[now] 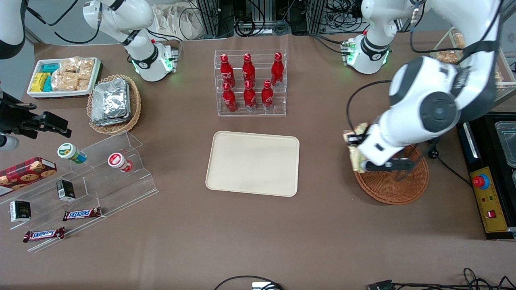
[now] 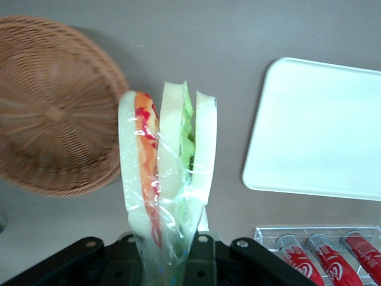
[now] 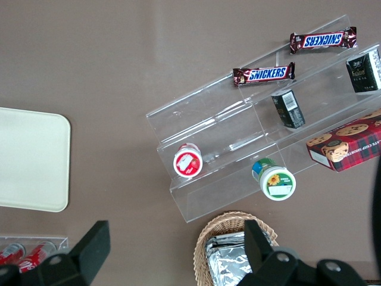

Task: Place sandwich from basket to tray
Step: 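Lift the sandwich and carry it with the left gripper to the tray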

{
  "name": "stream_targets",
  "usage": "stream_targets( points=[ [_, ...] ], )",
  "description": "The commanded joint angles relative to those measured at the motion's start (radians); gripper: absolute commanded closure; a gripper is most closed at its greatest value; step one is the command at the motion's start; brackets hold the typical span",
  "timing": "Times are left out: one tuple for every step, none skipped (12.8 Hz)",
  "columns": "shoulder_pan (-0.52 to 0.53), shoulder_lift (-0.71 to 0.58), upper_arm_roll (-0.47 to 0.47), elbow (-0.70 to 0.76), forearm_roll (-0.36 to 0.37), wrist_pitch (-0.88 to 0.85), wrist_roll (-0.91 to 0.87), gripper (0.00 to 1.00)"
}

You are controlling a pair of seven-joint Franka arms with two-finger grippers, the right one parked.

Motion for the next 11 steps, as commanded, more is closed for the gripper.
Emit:
stream_targets(
  points=[
    [-0.098,0.091,-0.002,0.042,0.012,0.028,-0.005,0.98],
    [-0.139,0.113,-0.002,0.040,0.034,0.063,-0.035,0.98],
    [-0.175,0.142,-0.002,0.033,0.063,0.103,-0.069,0.98],
    [-0.193,0.177,-0.002,0.033,0.079,0.128,-0.115,0.97],
    [-0.229,0.205,-0.002,0.028,0.099,0.164,-0.172,0.96],
    [-0.259,0.239,-0.002,0.028,0.119,0.204,-0.213,0.96],
    [-0.276,0.283,-0.002,0.033,0.140,0.243,-0.238,0.96],
    [-0.278,0.323,-0.002,0.031,0.157,0.280,-0.240,0.96],
    [-0.279,0.358,-0.001,0.027,0.186,0.312,-0.244,0.96],
    [-0.289,0.381,-0.001,0.025,0.217,0.320,-0.261,0.96],
    [-0.301,0.403,0.001,0.028,0.246,0.332,-0.279,0.96]
  ],
)
